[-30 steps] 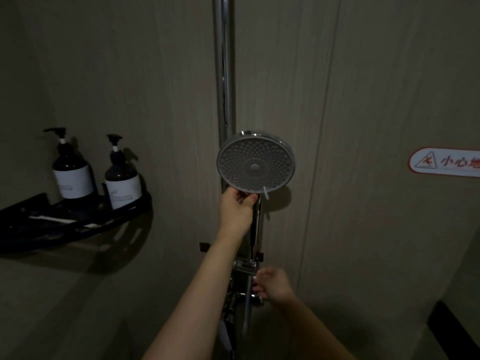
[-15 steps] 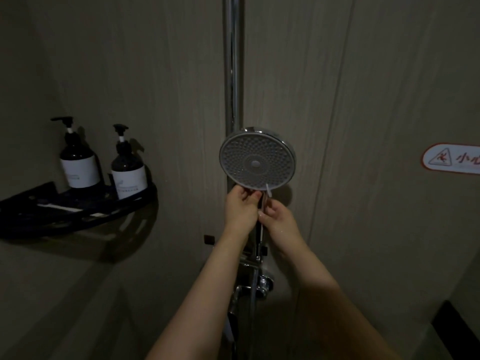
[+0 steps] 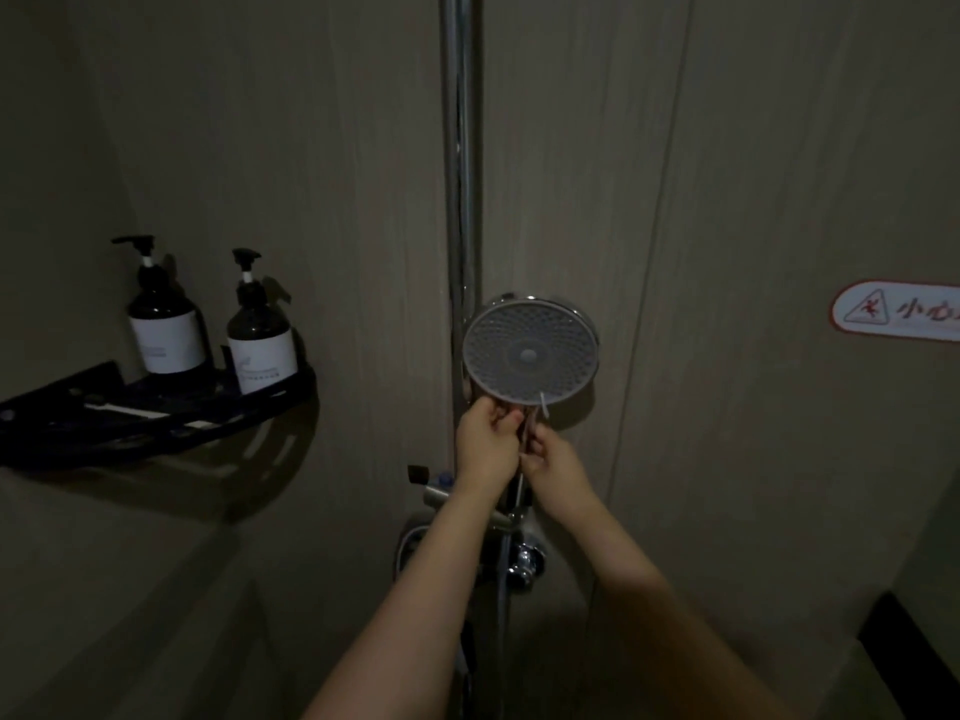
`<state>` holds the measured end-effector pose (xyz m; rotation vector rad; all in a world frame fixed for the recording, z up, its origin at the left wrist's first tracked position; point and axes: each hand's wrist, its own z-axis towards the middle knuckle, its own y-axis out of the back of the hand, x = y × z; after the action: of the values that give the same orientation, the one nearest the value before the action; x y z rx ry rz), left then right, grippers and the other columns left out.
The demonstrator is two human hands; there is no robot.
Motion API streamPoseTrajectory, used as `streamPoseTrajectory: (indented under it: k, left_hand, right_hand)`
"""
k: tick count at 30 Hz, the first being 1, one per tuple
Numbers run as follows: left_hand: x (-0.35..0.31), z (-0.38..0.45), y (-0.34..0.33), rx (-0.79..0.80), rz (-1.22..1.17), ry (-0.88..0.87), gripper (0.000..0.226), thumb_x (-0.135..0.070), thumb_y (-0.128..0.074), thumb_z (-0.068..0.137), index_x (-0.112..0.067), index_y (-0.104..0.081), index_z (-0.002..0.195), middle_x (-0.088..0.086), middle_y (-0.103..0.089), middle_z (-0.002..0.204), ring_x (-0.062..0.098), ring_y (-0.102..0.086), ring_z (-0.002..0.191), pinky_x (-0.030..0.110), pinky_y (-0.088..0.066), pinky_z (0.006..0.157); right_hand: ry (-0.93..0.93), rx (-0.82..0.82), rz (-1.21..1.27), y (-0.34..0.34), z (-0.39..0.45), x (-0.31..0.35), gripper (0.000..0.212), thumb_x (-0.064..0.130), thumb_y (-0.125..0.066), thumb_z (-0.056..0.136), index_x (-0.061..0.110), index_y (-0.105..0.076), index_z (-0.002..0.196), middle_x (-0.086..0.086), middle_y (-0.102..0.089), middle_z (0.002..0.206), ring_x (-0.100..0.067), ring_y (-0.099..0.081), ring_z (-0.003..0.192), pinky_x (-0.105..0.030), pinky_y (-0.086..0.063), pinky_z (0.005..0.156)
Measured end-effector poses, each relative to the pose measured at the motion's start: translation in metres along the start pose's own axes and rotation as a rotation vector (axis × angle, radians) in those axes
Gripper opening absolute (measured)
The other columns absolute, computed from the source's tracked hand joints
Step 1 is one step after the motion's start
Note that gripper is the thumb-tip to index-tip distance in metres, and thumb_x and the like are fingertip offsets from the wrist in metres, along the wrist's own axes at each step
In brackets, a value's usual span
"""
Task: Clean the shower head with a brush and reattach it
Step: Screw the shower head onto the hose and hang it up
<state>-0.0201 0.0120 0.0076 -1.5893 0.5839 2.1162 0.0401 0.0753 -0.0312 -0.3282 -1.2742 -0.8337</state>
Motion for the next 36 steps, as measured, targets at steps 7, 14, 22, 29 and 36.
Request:
streamPoseTrajectory:
  k: [7,14,22,29,36]
  left_hand:
    - [0.002,0.0,-0.002,-0.003,-0.025,0.015,0.034,0.005,-0.048,0.089,-0.023,-0.052,0.071,0.007,-0.061,0.087,0.018,-0.058,0.089,0.034,-0.048,0.086]
    - [0.001,-0.001,-0.003,-0.015,-0.011,0.012,0.025,0.005,-0.047,0.09,-0.016,-0.055,0.079,0.008,-0.062,0.089,0.018,-0.058,0.088,0.031,-0.047,0.083]
    - [0.007,0.002,-0.005,-0.059,0.026,0.012,0.036,0.009,-0.047,0.087,-0.019,-0.05,0.065,-0.001,-0.058,0.07,0.019,-0.056,0.082,0.029,-0.044,0.077]
    - [-0.004,-0.002,-0.006,-0.069,0.04,0.039,0.035,0.008,-0.046,0.089,-0.02,-0.052,0.069,0.008,-0.061,0.081,0.019,-0.057,0.087,0.028,-0.045,0.081]
    - [-0.008,-0.005,-0.008,-0.091,0.053,0.064,0.034,0.006,-0.046,0.089,-0.02,-0.049,0.067,0.0,-0.056,0.071,0.017,-0.054,0.083,0.025,-0.042,0.074]
  right_hand:
    - [-0.038,0.006,-0.005,0.001,0.004,-0.003,0.04,-0.014,-0.044,0.087,0.001,-0.052,0.123,0.001,-0.058,0.106,-0.01,-0.055,0.105,-0.008,-0.045,0.082]
    - [-0.066,0.038,-0.011,0.002,0.005,-0.002,0.04,-0.014,-0.044,0.086,0.006,-0.053,0.119,0.0,-0.059,0.106,-0.013,-0.056,0.104,-0.011,-0.046,0.081]
    - [-0.063,0.035,-0.063,0.002,0.0,0.001,0.043,-0.017,-0.04,0.085,-0.005,-0.049,0.126,-0.012,-0.058,0.121,-0.014,-0.052,0.113,-0.01,-0.041,0.09]
    - [-0.106,0.044,-0.078,0.004,0.004,-0.001,0.039,-0.014,-0.044,0.083,-0.003,-0.056,0.119,-0.019,-0.064,0.117,-0.028,-0.059,0.113,-0.033,-0.044,0.098]
    - [-0.118,0.058,-0.098,0.005,0.011,-0.007,0.04,-0.015,-0.044,0.082,-0.002,-0.057,0.117,-0.019,-0.064,0.116,-0.026,-0.06,0.11,-0.037,-0.043,0.1]
